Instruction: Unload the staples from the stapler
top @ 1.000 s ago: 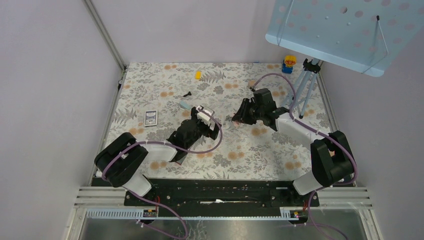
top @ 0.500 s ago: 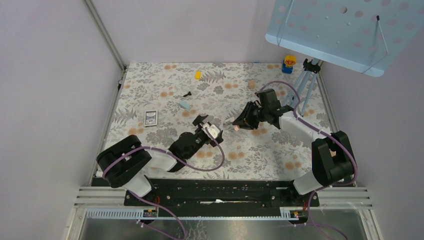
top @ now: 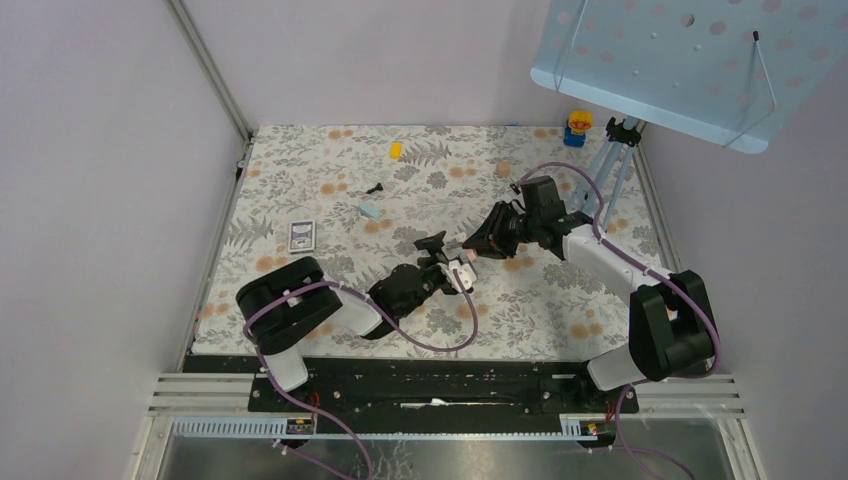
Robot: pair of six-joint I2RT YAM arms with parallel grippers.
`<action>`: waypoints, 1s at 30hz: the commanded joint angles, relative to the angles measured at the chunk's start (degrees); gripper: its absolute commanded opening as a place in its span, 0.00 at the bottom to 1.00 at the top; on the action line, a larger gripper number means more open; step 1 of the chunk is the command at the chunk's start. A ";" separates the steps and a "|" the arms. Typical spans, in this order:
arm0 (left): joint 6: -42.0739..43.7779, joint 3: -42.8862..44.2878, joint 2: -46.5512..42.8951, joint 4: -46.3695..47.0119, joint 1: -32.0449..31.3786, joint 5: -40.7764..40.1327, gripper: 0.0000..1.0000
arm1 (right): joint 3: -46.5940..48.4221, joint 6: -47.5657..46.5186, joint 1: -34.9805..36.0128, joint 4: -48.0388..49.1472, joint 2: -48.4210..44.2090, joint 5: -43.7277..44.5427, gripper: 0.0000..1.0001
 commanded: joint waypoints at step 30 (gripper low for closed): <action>0.44 5.08 3.14 -2.11 -0.20 -1.49 0.00 | 0.83 0.33 -0.56 1.38 -4.16 -7.78 0.02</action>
